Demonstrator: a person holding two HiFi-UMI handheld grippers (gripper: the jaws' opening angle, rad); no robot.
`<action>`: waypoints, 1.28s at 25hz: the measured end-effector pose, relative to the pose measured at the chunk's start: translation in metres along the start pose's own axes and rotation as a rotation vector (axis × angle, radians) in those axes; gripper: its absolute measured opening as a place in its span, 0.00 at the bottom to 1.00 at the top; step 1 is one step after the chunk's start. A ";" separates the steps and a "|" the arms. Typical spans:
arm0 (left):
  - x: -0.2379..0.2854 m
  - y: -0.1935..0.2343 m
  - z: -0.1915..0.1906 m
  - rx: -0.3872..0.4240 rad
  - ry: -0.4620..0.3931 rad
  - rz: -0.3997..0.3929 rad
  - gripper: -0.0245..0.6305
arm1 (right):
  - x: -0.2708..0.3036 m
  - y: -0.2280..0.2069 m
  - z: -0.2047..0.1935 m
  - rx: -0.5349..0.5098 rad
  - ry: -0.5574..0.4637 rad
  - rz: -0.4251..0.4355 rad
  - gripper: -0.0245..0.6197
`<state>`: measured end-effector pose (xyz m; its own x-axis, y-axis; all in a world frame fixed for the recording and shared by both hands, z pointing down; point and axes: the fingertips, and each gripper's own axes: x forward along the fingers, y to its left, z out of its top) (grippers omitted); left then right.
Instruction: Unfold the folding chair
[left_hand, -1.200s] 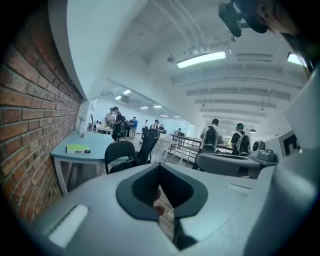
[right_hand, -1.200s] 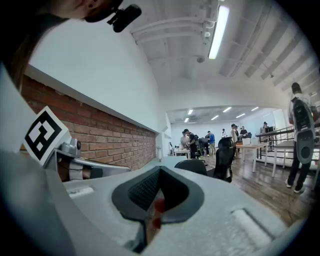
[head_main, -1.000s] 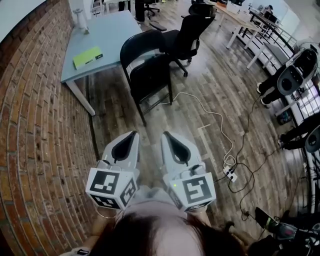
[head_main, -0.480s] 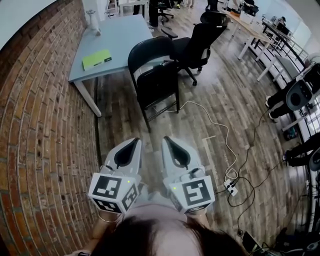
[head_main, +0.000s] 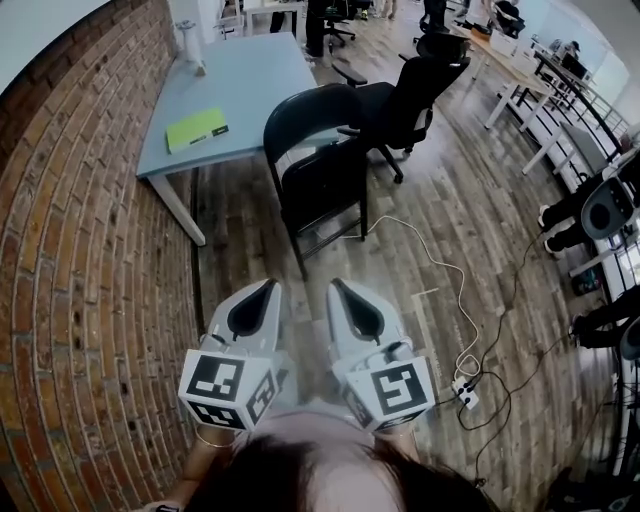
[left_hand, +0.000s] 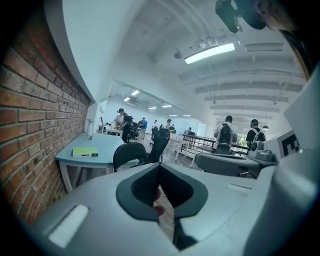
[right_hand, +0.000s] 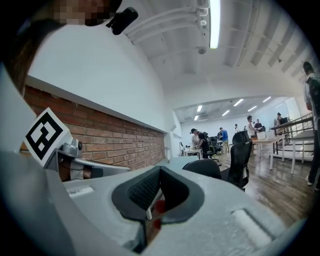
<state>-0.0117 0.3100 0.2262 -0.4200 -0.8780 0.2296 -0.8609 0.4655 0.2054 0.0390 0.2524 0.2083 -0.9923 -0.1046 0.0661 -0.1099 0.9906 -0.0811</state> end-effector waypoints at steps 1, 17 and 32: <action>0.007 0.008 0.005 0.003 -0.004 -0.004 0.04 | 0.011 -0.001 0.003 0.002 -0.004 0.000 0.03; 0.079 0.125 0.056 -0.018 -0.011 -0.051 0.04 | 0.150 -0.011 0.027 0.047 -0.021 -0.060 0.03; 0.196 0.150 0.072 0.007 0.024 -0.126 0.04 | 0.225 -0.093 0.024 0.093 -0.049 -0.120 0.03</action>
<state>-0.2438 0.2000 0.2333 -0.3020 -0.9264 0.2248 -0.9082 0.3512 0.2275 -0.1759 0.1343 0.2069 -0.9732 -0.2278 0.0323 -0.2300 0.9587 -0.1676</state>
